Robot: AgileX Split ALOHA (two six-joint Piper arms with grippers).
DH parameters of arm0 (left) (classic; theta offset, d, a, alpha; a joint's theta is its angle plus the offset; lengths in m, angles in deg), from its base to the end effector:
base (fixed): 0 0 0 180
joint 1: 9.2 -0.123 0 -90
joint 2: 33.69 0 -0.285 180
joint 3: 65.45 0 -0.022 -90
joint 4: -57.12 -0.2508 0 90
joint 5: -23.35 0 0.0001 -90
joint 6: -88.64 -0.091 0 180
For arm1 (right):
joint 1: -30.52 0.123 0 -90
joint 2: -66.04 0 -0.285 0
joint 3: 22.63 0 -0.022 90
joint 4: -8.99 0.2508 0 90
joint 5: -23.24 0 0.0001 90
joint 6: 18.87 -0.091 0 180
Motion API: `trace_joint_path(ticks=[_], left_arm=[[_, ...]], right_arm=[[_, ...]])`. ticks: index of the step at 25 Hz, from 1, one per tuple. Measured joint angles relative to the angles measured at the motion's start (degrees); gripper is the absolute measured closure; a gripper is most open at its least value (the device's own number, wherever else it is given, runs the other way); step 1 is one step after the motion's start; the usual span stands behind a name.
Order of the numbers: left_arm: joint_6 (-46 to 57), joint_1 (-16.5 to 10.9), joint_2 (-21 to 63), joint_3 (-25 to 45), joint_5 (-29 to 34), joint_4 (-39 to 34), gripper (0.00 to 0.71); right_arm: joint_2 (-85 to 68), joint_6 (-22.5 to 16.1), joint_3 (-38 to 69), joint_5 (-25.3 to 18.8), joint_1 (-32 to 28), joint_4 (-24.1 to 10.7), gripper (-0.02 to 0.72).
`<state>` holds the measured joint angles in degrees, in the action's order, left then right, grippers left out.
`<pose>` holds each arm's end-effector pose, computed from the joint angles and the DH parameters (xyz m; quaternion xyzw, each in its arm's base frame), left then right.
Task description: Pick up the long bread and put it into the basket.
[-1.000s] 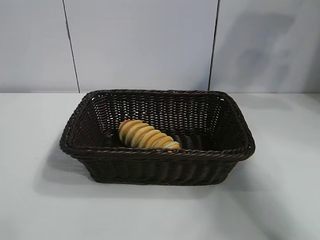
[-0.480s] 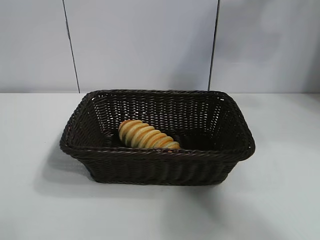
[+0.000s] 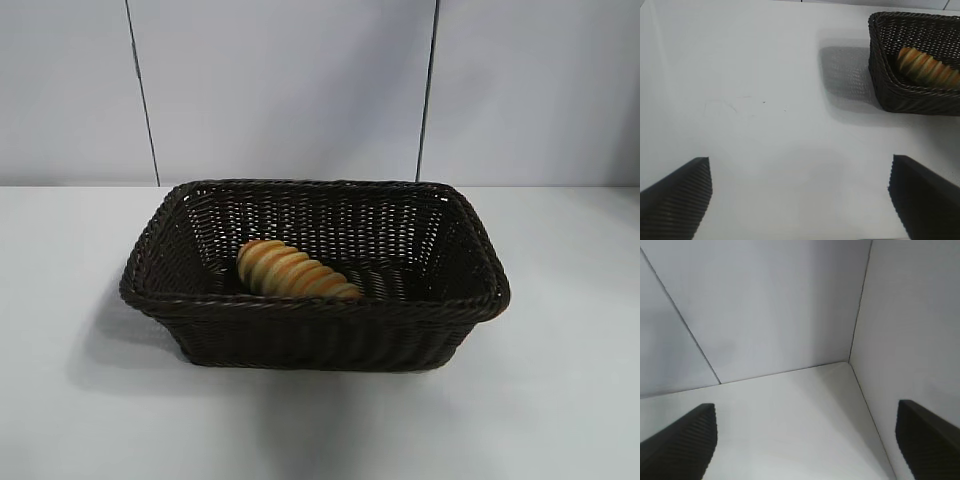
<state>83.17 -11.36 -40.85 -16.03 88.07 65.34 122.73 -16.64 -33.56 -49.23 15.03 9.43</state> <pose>-0.0079 -0.0121 0.2684 0.0302 0.8689 -0.0388 0.4926 0.0849 -0.0228 0.5088 0.0982 0.8526 -0.0754 0.5078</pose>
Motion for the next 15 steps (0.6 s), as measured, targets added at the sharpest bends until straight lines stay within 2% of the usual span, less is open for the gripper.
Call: trace_joint_path(ticks=[2,7,10,15], left_arm=[[0.0,0.0,0.0,0.0,0.0,0.0,0.016],[0.0,0.0,0.0,0.0,0.0,0.0,0.016],[0.0,0.0,0.0,0.0,0.0,0.0,0.016],[0.0,0.0,0.0,0.0,0.0,0.0,0.016]], right_arm=[[-4.9,-0.4,4.3,0.7,0.2,-0.4,0.008],[-14.8,-1.3,11.9,4.9,4.4,-4.0,0.008],[-20.3,-4.3,15.0,4.5,7.3,-7.0,0.008],[-29.5,-7.7,21.2,2.0,9.7,-9.0,0.008]])
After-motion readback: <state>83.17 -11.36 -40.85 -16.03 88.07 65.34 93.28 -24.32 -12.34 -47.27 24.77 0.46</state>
